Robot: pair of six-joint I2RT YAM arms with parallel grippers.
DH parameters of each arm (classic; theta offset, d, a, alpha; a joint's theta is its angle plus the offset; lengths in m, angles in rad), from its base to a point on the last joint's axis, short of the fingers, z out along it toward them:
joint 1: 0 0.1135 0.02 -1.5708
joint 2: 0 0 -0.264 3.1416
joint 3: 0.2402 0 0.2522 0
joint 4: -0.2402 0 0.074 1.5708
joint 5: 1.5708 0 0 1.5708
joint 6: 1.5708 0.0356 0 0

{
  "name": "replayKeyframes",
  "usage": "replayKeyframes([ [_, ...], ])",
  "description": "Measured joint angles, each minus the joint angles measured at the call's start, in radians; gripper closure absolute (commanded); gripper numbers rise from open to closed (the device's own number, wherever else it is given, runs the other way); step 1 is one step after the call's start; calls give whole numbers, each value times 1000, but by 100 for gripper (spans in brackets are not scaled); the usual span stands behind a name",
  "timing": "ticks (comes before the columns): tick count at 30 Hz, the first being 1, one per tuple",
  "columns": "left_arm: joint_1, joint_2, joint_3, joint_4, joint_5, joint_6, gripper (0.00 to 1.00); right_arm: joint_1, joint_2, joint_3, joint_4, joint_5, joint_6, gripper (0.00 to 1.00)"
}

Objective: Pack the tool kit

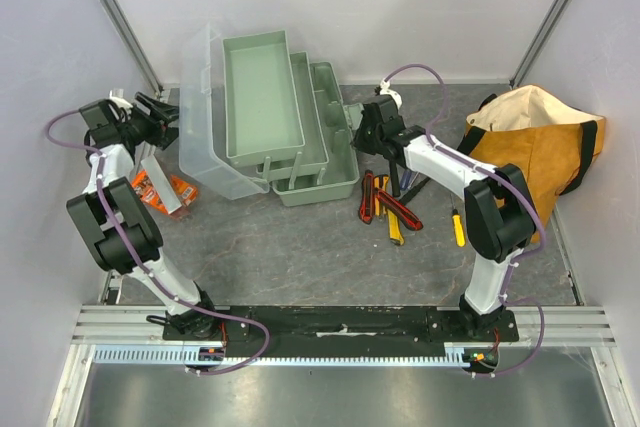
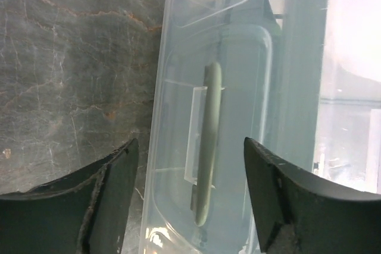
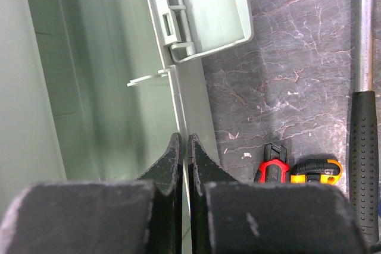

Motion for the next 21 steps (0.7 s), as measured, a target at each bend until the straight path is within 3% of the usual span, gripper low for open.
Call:
replayKeyframes([
  [9, -1, 15, -23, -4, -39, -1, 21, -10, -7, -15, 11, 1, 20, 98],
  [21, -38, 29, -27, -12, -263, 57, 25, -29, -51, -89, 58, 8, 29, 100],
])
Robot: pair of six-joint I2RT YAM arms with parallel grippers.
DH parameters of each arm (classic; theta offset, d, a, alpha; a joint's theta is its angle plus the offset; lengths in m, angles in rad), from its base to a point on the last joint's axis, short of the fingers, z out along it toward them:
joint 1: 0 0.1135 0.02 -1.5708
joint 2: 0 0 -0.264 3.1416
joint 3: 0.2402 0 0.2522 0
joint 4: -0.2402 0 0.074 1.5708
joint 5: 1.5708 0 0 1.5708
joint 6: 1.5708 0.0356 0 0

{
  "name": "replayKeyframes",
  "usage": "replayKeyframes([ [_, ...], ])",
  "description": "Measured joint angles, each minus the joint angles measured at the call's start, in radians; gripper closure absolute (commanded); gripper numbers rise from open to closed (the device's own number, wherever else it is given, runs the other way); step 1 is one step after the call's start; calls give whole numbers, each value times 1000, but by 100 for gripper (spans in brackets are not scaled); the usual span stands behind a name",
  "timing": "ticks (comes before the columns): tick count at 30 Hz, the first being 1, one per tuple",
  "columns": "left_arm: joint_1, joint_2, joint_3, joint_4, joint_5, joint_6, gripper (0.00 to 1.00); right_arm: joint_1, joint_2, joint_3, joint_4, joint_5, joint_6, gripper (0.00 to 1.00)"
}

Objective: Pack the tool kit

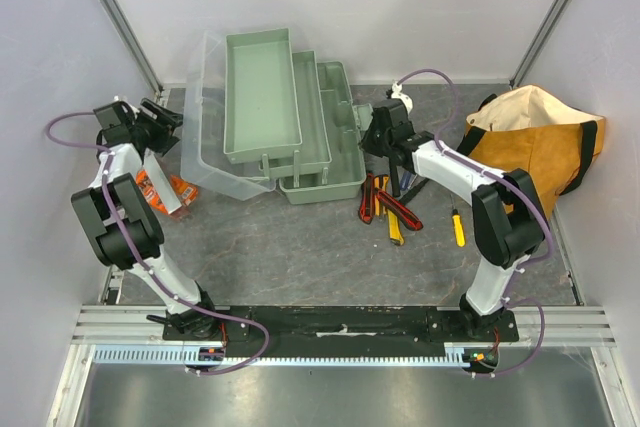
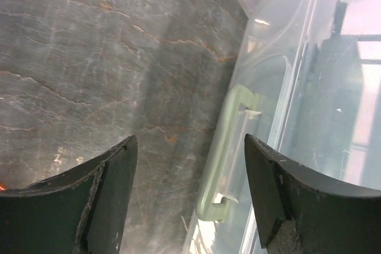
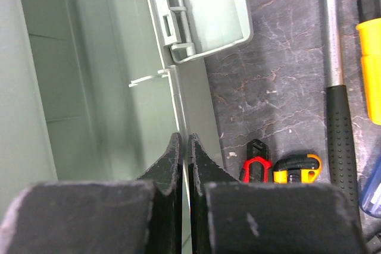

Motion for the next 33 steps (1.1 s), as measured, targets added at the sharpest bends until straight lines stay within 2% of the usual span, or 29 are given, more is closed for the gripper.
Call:
replayKeyframes([
  [17, -158, -4, -49, -23, -353, 337, 30, -37, -11, -13, 2, -10, -11, 100],
  [26, -180, -113, -48, -98, -550, 381, 30, -37, 9, 8, 8, -56, -37, 100],
  [29, -187, -153, -9, -154, -653, 380, 22, -28, 32, 38, 8, -57, -54, 100],
  [30, -187, -163, 9, -173, -686, 380, 13, -23, 42, 50, 8, -56, -59, 100],
  [31, -187, -173, 31, -198, -724, 378, 9, -16, 53, 63, 10, -56, -62, 100],
  [33, -187, -197, 65, -240, -784, 375, 8, 0, 72, 84, 12, -55, -63, 100],
])
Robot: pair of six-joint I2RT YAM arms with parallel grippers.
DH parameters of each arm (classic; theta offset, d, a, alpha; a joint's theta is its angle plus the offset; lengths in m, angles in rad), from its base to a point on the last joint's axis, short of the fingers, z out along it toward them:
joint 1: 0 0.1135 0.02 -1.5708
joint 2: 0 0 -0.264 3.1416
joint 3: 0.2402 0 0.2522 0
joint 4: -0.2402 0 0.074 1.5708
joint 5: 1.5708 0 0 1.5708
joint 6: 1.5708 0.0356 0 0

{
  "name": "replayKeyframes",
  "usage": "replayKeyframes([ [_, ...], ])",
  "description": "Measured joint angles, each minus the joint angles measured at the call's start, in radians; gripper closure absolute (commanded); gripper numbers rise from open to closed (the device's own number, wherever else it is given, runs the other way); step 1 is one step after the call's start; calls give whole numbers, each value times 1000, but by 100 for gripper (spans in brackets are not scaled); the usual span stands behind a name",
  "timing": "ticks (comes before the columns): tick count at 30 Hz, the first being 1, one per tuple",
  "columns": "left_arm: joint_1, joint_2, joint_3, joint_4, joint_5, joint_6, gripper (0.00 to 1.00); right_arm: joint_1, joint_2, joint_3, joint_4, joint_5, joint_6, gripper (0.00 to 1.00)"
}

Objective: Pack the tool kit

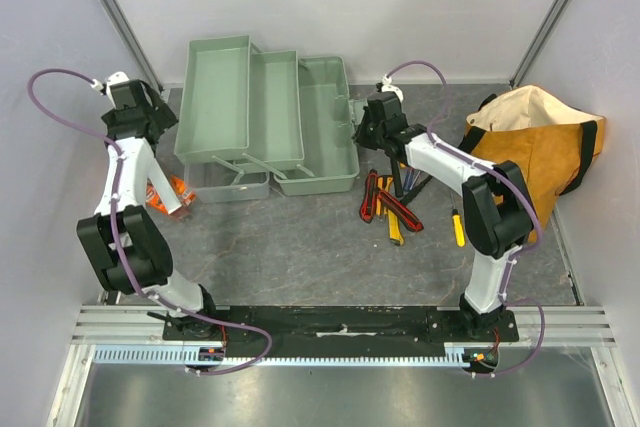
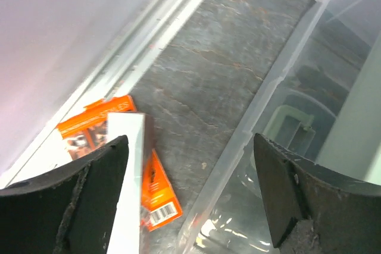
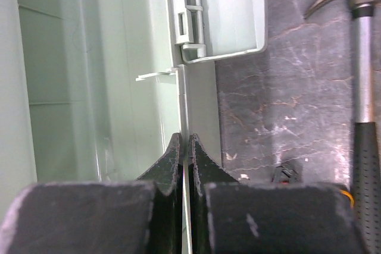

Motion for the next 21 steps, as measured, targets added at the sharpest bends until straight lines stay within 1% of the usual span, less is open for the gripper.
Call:
replayKeyframes([
  [3, 5, -29, 35, -52, -27, 0, 7, 24, 21, 26, -1, 2, 5, 100],
  [6, 3, -63, 69, -95, -26, 0, 7, 46, 32, 39, 1, 2, 12, 99],
  [9, 3, -109, 92, -125, -2, 0, 7, 61, 31, 39, -3, 12, 27, 89],
  [10, 3, -123, 96, -132, 9, 0, 7, 63, 29, 39, -6, 22, 29, 76],
  [11, 3, -157, 104, -138, 31, 0, 7, 64, 26, 40, -16, 34, 32, 67],
  [14, 3, -198, 127, -150, 82, 1, 7, 51, 11, 41, -67, 41, 29, 41],
  [18, -2, -245, 153, -153, 197, 2, 8, 9, -39, 40, -145, 43, 10, 18],
  [21, -11, -263, 167, -154, 307, 2, 9, -51, -105, 23, -162, 52, -31, 9],
])
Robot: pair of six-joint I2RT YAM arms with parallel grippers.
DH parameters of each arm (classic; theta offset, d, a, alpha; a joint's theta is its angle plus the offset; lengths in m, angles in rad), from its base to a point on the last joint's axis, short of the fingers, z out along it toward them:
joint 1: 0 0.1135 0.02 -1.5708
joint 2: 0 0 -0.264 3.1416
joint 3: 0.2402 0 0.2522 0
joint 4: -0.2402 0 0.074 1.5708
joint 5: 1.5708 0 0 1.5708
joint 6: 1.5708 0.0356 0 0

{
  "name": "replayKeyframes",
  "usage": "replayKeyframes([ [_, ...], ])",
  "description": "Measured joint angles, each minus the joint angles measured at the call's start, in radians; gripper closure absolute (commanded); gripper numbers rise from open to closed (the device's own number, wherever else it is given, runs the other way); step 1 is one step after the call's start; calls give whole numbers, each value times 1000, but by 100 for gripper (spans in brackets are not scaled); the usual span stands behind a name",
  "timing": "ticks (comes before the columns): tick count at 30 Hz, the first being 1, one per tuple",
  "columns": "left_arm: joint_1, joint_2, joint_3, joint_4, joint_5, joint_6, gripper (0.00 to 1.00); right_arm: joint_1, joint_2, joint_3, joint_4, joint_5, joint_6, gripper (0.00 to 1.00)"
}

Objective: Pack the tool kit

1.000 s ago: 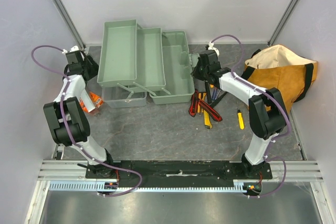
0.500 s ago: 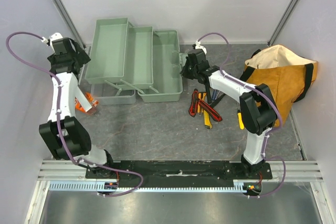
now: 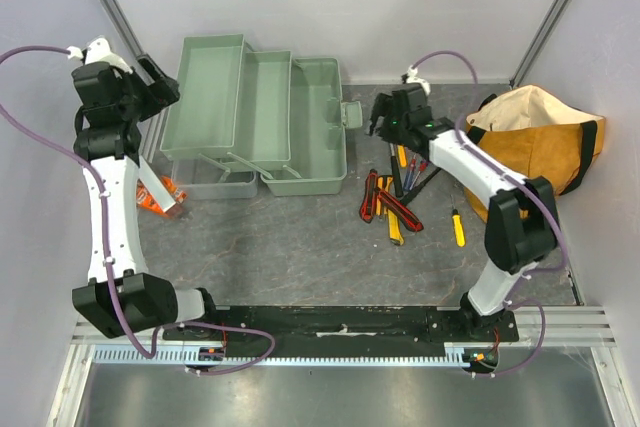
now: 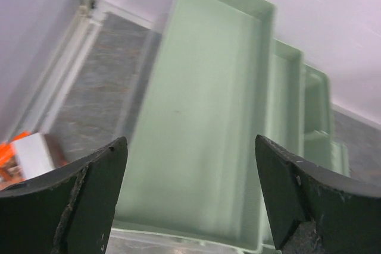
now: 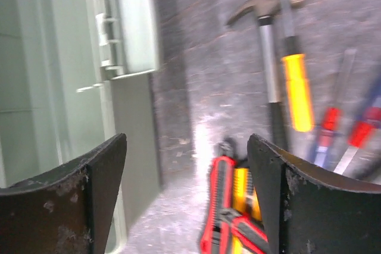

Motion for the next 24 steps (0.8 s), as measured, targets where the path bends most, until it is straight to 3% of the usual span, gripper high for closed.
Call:
replayKeyframes([
  [6, -45, -2, 14, 0, 240, 0, 9, -108, -152, -168, -6, -8, -126, 4],
  [11, -119, -2, 14, -1, 378, 0, 9, -111, -204, -347, -40, -111, -243, 4],
  [19, -204, 3, 26, -3, 475, 3, 9, -104, -217, -475, -69, -266, -383, 16],
  [24, -209, 7, 27, -3, 489, 3, 9, -104, -201, -501, -51, -342, -432, 18],
])
